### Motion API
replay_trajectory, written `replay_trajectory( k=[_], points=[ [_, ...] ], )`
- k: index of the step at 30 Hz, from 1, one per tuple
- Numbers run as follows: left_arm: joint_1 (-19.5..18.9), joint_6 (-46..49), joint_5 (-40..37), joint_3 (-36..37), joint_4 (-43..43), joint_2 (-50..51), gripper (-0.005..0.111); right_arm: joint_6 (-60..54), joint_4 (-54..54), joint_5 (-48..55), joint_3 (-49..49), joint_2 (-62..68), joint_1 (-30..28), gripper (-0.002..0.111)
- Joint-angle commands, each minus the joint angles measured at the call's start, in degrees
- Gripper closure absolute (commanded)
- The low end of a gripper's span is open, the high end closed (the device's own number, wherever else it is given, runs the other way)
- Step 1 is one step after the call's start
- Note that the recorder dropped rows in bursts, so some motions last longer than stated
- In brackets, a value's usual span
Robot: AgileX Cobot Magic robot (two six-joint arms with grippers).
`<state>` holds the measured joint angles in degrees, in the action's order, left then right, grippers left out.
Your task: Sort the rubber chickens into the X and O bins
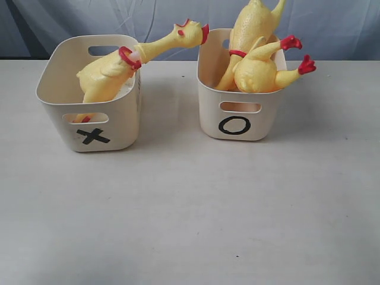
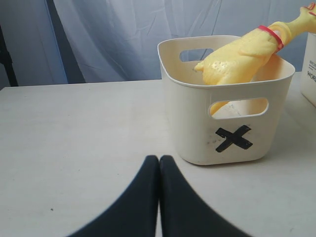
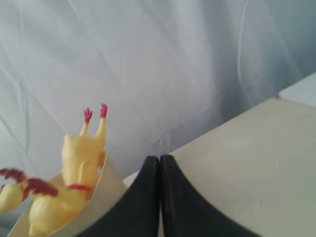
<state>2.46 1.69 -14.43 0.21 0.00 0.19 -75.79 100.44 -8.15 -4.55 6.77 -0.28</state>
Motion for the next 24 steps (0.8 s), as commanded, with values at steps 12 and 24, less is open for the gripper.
replay_trajectory(
  k=[12,24],
  points=[
    [0.00,-0.13,0.73,-0.21,0.00,-0.19,0.107,-12.00,-0.50,20.33,4.55,-5.39,-0.27,0.109],
    [0.00,-0.13,0.73,-0.21,0.00,-0.19,0.107,-9.97,-19.20,17.50,4.55,-6.77,-0.37,0.109]
  ],
)
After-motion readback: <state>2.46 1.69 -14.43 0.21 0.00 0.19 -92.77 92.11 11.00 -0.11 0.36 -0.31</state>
